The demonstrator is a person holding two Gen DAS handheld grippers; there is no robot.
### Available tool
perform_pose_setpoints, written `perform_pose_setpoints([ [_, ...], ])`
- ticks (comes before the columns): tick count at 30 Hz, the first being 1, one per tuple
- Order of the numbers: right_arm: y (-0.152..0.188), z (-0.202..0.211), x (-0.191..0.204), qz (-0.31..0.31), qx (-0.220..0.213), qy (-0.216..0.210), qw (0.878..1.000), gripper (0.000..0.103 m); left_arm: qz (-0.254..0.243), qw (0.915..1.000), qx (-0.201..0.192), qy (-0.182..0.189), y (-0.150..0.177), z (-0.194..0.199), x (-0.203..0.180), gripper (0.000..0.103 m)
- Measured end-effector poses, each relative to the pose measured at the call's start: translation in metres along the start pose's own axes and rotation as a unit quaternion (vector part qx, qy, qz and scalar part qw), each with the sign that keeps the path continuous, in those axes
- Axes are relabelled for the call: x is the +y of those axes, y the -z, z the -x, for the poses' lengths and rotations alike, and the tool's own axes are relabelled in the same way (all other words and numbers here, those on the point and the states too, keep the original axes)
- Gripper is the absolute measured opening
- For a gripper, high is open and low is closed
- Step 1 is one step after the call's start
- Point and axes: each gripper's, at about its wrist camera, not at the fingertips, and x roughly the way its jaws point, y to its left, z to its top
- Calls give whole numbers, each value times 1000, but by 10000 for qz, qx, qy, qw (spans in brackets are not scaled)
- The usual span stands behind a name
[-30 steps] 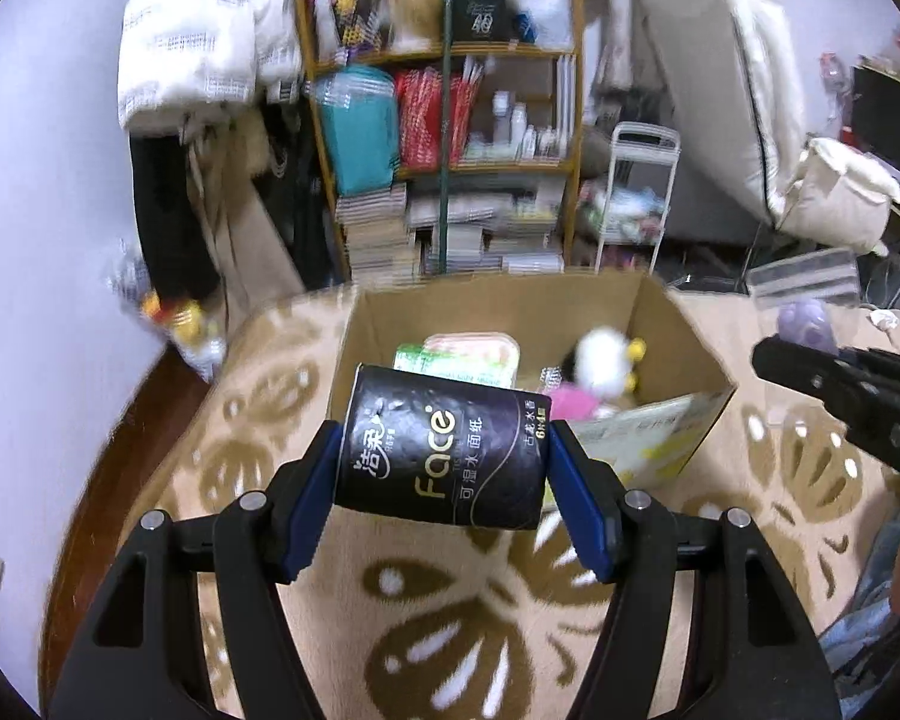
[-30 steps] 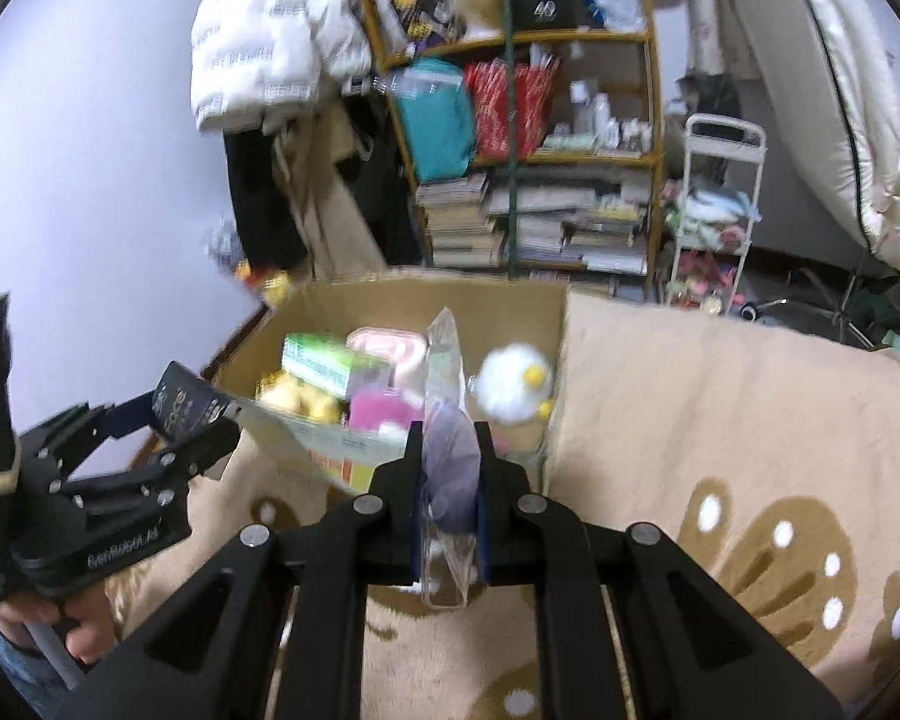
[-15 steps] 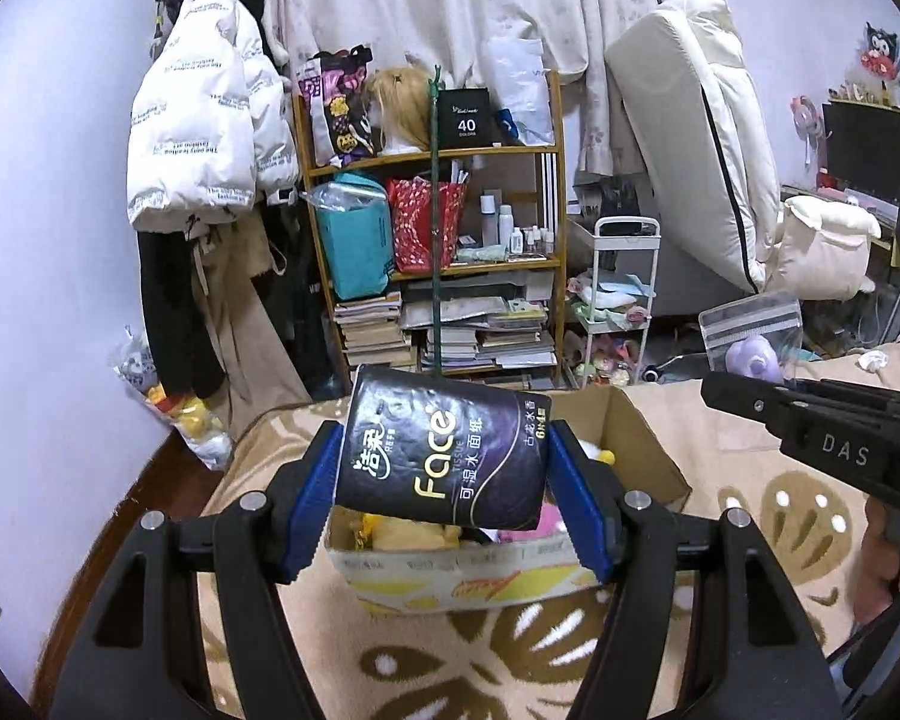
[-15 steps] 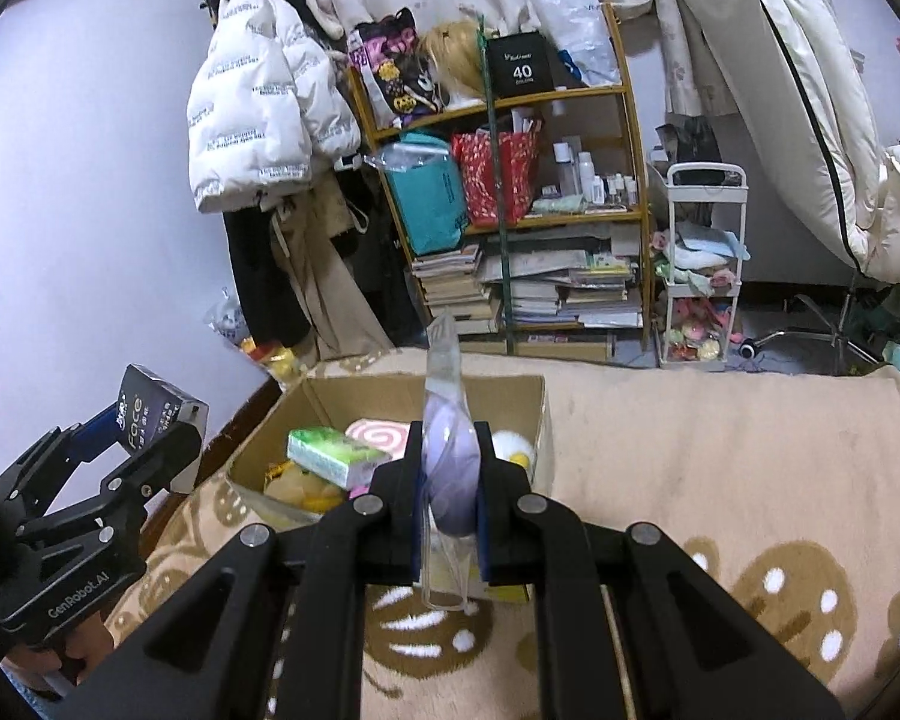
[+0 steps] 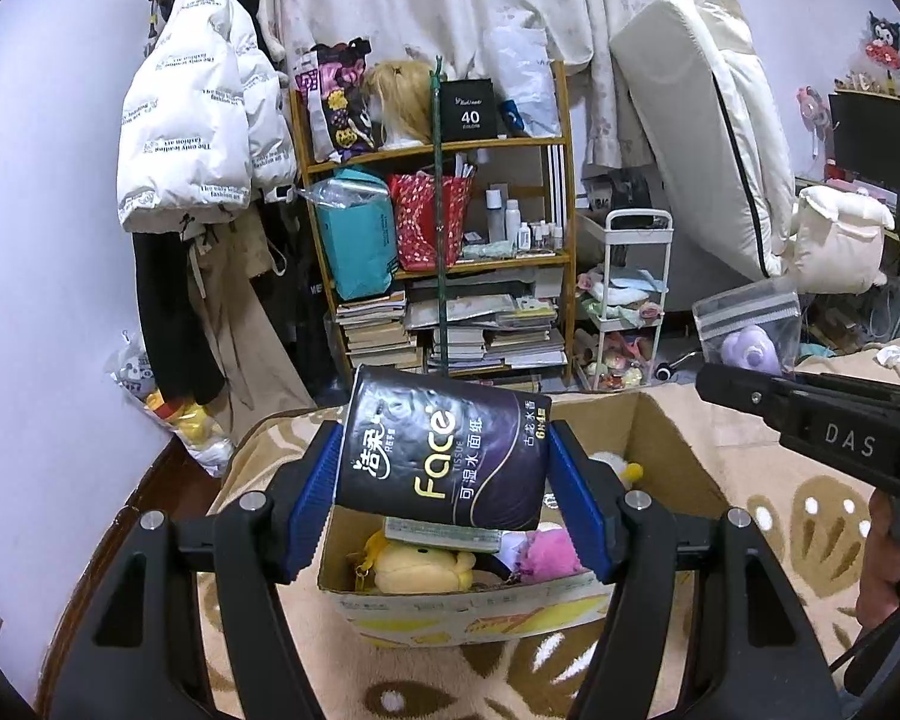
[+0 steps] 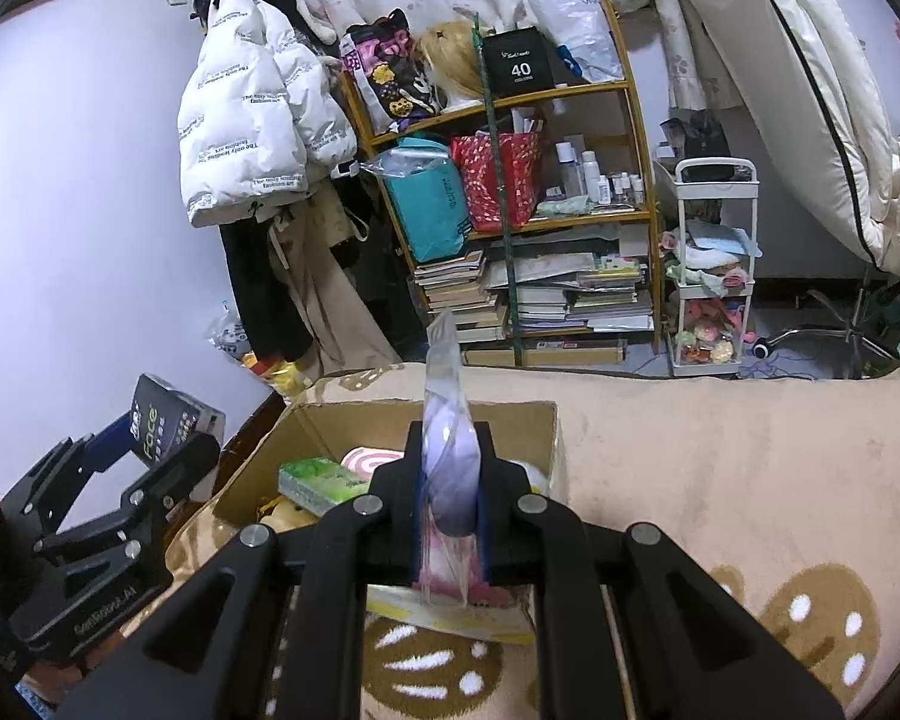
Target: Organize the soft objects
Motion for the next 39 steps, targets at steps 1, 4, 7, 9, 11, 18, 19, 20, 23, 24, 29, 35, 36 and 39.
perform_pose_setpoints([
  [1, 0, -4, 0, 12, 13, -26, 10000, 14, -6, 10000, 24, -4, 1, -4, 0, 66],
  [4, 2, -17, 2, 129, 82, -82, 9998, 14, 14, 9999, 127, 12, 4, -15, 1, 66],
  [7, 6, -30, 3, 224, 187, -156, 9995, 14, 48, 9997, 239, 39, 7, -26, 2, 67],
  [9, 8, -38, 4, 267, 242, -187, 9992, 14, 74, 9994, 322, 65, 11, -33, 3, 67],
  [11, 9, -44, 3, 298, 282, -235, 9989, 14, 104, 9990, 396, 178, 14, -38, 4, 67],
  [18, 18, -65, -3, 228, 575, -395, 9973, 14, -79, 9979, 568, 310, 22, -50, 1, 68],
  [19, 20, -67, -3, 240, 616, -400, 9970, 15, -83, 9977, 585, 318, 23, -51, 1, 68],
  [20, 21, -69, -3, 257, 648, -388, 9968, 15, -78, 9977, 594, 331, 24, -51, 1, 69],
  [23, 23, -74, -4, 247, 721, -361, 9964, 16, -9, 9980, 543, 331, 24, -51, 1, 82],
  [24, 24, -74, -5, 244, 730, -314, 9965, 16, 53, 9980, 527, 351, 25, -51, 2, 83],
  [29, 26, -71, -5, 274, 789, -301, 9961, 20, 134, 9977, 577, 324, 25, -44, 6, 83],
  [35, 23, -55, 1, 462, 601, -168, 9970, 41, 88, 9987, 498, 106, 22, -16, 12, 92],
  [36, 23, -50, 2, 478, 580, -153, 9971, 44, 96, 9988, 471, 77, 21, -10, 13, 93],
  [39, 21, -31, 4, 475, 483, -42, 9977, 68, 139, 9991, 410, -47, 16, 10, 18, 96],
])
